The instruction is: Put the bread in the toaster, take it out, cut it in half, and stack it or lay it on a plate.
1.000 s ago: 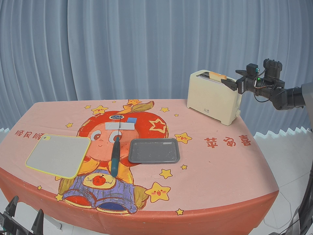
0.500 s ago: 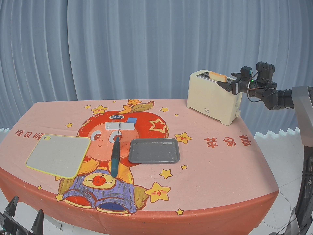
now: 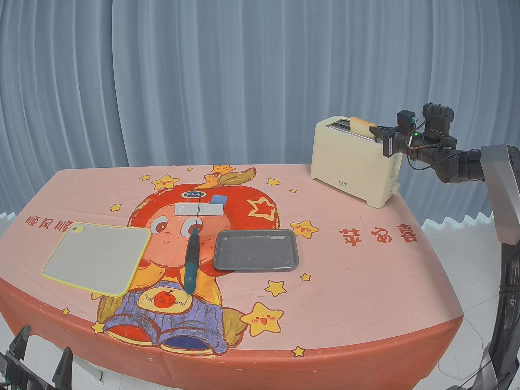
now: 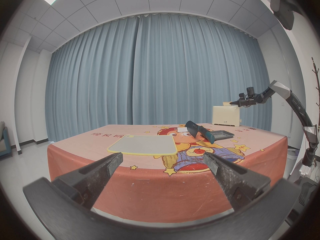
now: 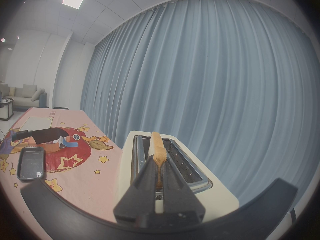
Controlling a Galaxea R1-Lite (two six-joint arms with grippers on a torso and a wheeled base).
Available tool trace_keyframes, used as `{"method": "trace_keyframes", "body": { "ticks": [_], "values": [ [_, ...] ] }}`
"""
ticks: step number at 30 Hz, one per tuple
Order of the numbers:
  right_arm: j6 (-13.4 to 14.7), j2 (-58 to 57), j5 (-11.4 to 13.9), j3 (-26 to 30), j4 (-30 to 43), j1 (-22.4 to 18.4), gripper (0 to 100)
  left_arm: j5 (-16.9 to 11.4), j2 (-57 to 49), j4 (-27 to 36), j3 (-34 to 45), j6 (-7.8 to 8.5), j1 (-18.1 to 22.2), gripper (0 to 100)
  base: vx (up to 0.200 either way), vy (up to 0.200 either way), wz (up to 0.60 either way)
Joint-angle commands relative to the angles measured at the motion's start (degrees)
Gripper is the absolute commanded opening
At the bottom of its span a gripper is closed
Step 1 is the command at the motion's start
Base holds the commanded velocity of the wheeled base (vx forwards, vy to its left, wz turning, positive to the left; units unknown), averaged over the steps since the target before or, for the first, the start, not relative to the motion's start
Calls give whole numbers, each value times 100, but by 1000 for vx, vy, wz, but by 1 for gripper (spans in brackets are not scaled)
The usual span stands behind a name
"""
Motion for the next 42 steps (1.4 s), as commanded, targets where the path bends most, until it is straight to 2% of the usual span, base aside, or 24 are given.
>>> {"method": "trace_keyframes", "body": {
  "ticks": [1, 12, 20, 25, 32, 42],
  "values": [
    [-4, -14, 3, 34, -1, 8, 0, 1, 9, -1, 48, -1, 2, 100, 0, 0, 0],
    [14, -568, 3, 166, -10, 87, 0, 1, 9, -1, 48, -1, 2, 100, 0, 0, 0],
    [14, -1271, -15, 737, -80, 113, 0, 1, 9, -1, 48, -1, 2, 100, 0, 0, 0],
    [67, -1913, -24, 1379, -89, 149, 0, 1, 9, -1, 48, -1, 2, 100, 0, 0, 0],
    [137, -2194, -32, 1854, -344, 149, 0, 1, 9, -1, 57, -1, 2, 100, 0, 0, 0],
    [620, -2721, -59, 3488, -1196, 298, 0, 1, 9, -1, 48, -1, 2, 100, 0, 0, 0]
  ]
}}
